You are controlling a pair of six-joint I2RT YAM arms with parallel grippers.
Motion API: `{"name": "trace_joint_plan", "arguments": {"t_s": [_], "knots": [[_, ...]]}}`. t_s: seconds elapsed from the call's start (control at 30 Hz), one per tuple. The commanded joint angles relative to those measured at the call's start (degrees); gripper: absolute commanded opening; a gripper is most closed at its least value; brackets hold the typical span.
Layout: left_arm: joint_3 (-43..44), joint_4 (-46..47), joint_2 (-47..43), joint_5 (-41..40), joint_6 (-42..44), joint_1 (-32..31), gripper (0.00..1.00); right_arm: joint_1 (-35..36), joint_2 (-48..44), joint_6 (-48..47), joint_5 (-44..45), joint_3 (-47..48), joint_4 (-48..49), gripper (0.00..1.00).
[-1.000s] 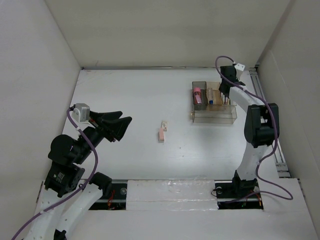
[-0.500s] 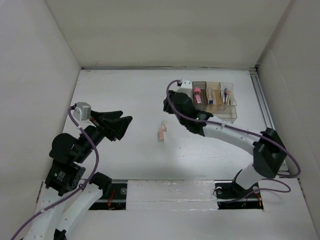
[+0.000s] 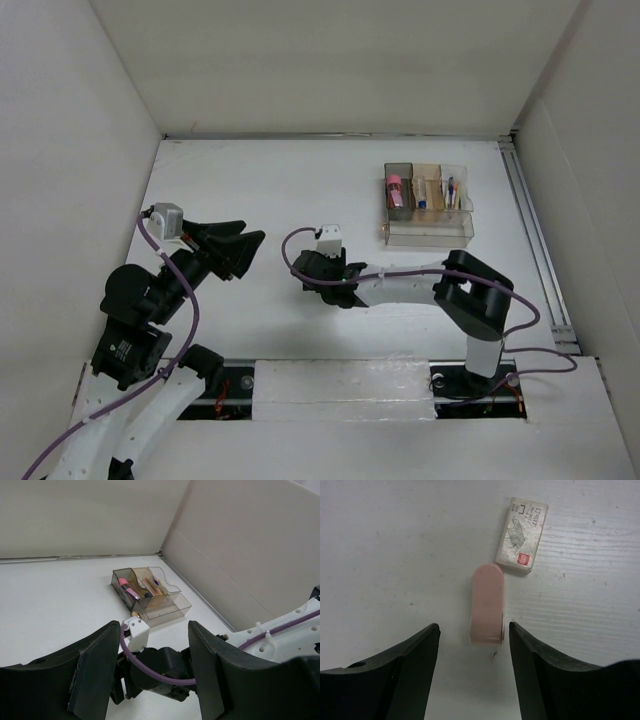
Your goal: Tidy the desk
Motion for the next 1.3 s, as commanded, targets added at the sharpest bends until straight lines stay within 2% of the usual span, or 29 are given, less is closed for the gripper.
{"name": "trace_joint_plan", "arguments": {"t_s": [0.0,0.13,0.23,0.27,0.37,0.43,0.53,0.57,0.63,0.67,0.7,0.77,0.93,1.07,1.27], "knots": [[0.04,2.40,0.61,0.22,0.38,0.29,0.52,0.02,1.68,4.76,2.43,0.42,0.24,0.62],[0.04,2.58,0.52,-0.04,0.38,0.29,0.52,0.02,4.15,5.73,5.06,1.30,-1.25,0.59],[0.04,2.40,0.61,0.57,0.38,0.29,0.52,0.02,4.77,5.30,4.89,1.12,0.24,0.45],[-0.05,2.49,0.52,0.48,0.38,0.29,0.52,0.02,4.94,5.12,5.07,1.12,0.42,0.35],[-0.13,2.58,0.43,0.04,0.38,0.29,0.52,0.02,3.63,5.30,7.78,1.13,0.42,0.18],[-0.13,2.49,0.70,0.57,0.38,0.29,0.52,0.02,0.57,4.77,9.10,1.12,-0.36,0.12],[-0.05,2.66,0.44,0.48,0.38,0.29,0.52,-2.52,-4.79,3.19,10.69,-0.36,-0.99,0.12],[-0.05,2.66,0.43,0.40,0.38,0.29,0.52,-3.75,-9.69,2.58,10.26,-1.33,-0.64,0.12],[-0.05,2.58,0.61,0.57,0.38,0.29,0.52,-9.45,-15.16,1.61,7.72,-6.15,2.85,0.12],[-0.05,2.58,0.44,0.66,0.38,0.29,0.53,-12.00,-20.14,0.39,3.53,-7.82,4.01,0.13],[-0.05,2.49,0.43,0.57,0.38,0.29,0.53,-17.42,-22.46,-0.06,1.57,-9.41,4.89,0.13],[-0.05,2.75,-0.01,0.40,0.38,0.29,0.52,-22.37,-26.85,-0.76,-2.38,-12.23,5.34,0.13],[-0.13,2.66,0.17,0.92,0.29,0.29,0.53,-34.32,-29.16,-1.03,-6.44,-13.73,3.68,0.15],[-0.22,2.67,0.61,0.92,0.29,0.82,0.52,-39.34,-27.23,-1.30,-9.77,-14.17,3.67,0.15],[-0.13,2.75,0.70,1.18,0.29,0.82,0.52,-42.51,-26.26,-1.38,-12.76,-13.82,3.94,0.17]]}}
